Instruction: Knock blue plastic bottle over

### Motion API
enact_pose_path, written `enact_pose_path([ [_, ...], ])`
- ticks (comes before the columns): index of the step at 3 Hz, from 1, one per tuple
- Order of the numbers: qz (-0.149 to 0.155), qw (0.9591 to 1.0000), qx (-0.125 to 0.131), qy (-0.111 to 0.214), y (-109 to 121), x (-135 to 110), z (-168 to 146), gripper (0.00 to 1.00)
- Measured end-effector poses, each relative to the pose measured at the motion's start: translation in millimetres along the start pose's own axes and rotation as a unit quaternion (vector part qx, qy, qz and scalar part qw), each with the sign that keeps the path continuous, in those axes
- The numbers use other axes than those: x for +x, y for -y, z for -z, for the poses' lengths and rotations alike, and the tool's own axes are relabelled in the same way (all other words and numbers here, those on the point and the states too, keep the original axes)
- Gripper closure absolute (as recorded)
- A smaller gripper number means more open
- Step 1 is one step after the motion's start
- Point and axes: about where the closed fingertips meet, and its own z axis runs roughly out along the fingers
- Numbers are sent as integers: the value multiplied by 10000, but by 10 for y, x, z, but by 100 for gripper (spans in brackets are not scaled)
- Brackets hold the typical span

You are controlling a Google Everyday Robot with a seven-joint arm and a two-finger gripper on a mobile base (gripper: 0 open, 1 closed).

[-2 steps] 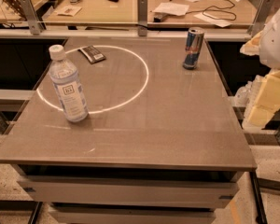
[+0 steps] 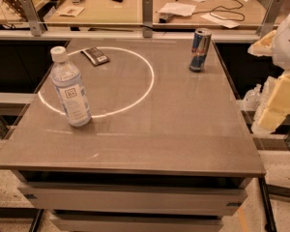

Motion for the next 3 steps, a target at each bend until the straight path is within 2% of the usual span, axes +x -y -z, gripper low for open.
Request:
enact_pose_path([
  [1, -47, 9975, -95, 705, 38, -33, 16, 0],
  [2, -111, 9890, -314, 1440, 41, -118, -34, 0],
  [3, -379, 9751, -548, 2117, 44, -184, -172, 0],
])
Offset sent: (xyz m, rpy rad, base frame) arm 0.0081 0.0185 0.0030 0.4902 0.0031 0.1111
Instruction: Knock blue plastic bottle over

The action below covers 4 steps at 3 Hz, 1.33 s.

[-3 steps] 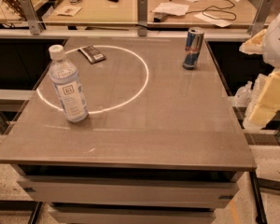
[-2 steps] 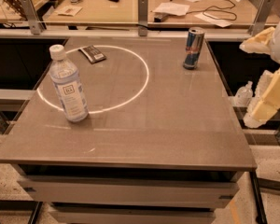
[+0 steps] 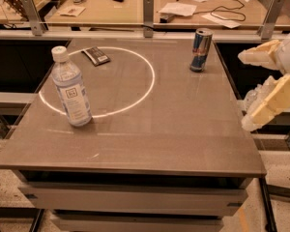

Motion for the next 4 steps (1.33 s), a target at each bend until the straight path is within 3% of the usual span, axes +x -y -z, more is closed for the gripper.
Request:
enact_pose_path([
  [1, -296, 9951, -376, 870, 2, 53, -209, 0],
  [2, -185, 9840, -784, 1587, -12, -16, -410, 0],
  [3, 59, 9715, -962, 2164, -28, -81, -589, 0],
  [4, 60, 9715, -962, 2164, -28, -82, -589, 0],
])
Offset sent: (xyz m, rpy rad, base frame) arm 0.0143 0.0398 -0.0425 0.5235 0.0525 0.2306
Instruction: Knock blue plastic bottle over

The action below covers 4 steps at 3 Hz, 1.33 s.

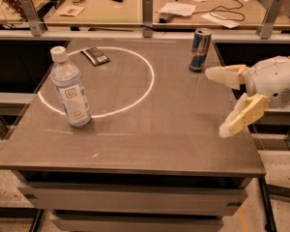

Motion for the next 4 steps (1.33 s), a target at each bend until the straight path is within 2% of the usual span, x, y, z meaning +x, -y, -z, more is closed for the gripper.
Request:
enact_pose_path([
  [1, -79, 9996, 99, 236, 42, -11, -76, 0],
  [2, 98, 9983, 72, 571, 171, -170, -471, 0],
  [3, 272, 9986, 162, 432, 335, -265, -968, 0],
  [4, 97, 9973, 432, 592, 439, -229, -1352, 0],
])
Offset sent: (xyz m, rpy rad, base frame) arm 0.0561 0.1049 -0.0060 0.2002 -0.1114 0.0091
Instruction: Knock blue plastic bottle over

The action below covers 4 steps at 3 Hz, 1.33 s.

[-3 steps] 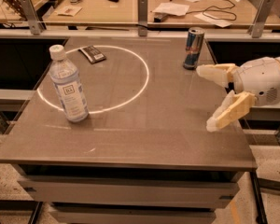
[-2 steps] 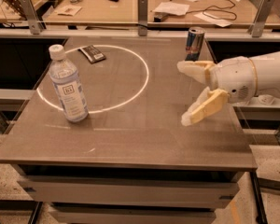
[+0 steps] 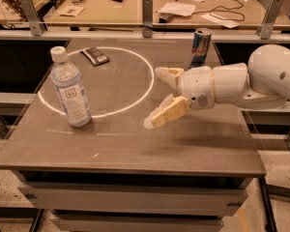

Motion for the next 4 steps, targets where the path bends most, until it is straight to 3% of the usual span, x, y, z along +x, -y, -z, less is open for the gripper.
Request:
enact_pose_path([
  [1, -303, 9990, -46, 317, -39, 38, -381, 0],
  [2, -302, 9990, -49, 317, -41, 36, -384, 0],
  [3, -202, 9992, -214, 273, -81, -9, -458, 0],
  [4, -19, 9969, -671, 405, -245, -192, -651, 0],
])
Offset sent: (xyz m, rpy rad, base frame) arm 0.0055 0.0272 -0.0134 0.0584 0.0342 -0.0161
